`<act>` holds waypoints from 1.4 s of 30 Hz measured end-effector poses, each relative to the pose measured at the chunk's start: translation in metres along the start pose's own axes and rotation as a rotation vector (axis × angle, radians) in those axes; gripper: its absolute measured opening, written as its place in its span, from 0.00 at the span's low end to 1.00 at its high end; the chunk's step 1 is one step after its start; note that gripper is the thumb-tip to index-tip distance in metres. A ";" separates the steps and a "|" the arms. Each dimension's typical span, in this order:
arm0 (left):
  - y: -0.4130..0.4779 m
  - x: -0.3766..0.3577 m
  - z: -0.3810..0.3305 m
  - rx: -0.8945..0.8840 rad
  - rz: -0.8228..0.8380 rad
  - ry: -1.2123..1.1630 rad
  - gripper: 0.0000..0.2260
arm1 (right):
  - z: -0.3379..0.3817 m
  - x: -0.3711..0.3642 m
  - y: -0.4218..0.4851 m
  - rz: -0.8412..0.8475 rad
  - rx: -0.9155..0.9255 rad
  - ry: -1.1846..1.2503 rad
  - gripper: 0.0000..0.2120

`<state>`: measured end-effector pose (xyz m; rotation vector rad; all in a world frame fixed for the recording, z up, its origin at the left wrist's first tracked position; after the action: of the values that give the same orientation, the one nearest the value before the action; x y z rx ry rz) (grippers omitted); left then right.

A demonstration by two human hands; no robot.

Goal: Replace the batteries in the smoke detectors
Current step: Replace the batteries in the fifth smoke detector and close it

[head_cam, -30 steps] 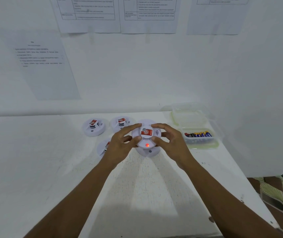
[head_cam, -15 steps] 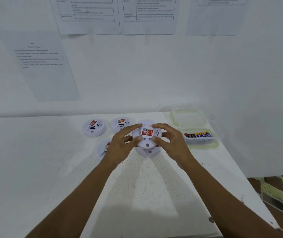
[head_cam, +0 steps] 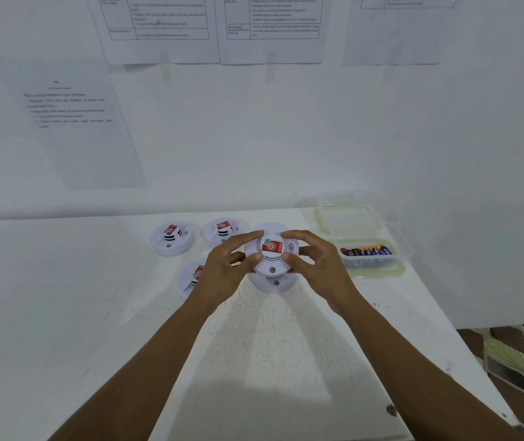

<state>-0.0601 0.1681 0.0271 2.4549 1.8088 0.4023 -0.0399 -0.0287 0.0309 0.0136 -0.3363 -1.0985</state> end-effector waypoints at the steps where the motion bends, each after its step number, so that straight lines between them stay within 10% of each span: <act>1: 0.001 0.000 0.000 0.000 -0.003 -0.002 0.17 | 0.000 0.000 0.000 -0.001 0.000 -0.005 0.16; 42: 0.071 0.025 0.031 0.032 0.012 0.078 0.22 | -0.031 0.026 0.072 -0.006 -0.008 -0.114 0.22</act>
<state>0.0201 0.1735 0.0161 2.5068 1.8443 0.4807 0.0424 -0.0233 0.0209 -0.0551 -0.4344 -1.1092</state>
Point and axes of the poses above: each hand's wrist, its own y-axis towards the middle knuckle, its own x-axis out of the back of the hand, z = x × y, the point moved 2 cm from there along y, towards the middle knuckle, and after that the axes turned 15 degrees about z, right-handed, at the moved point
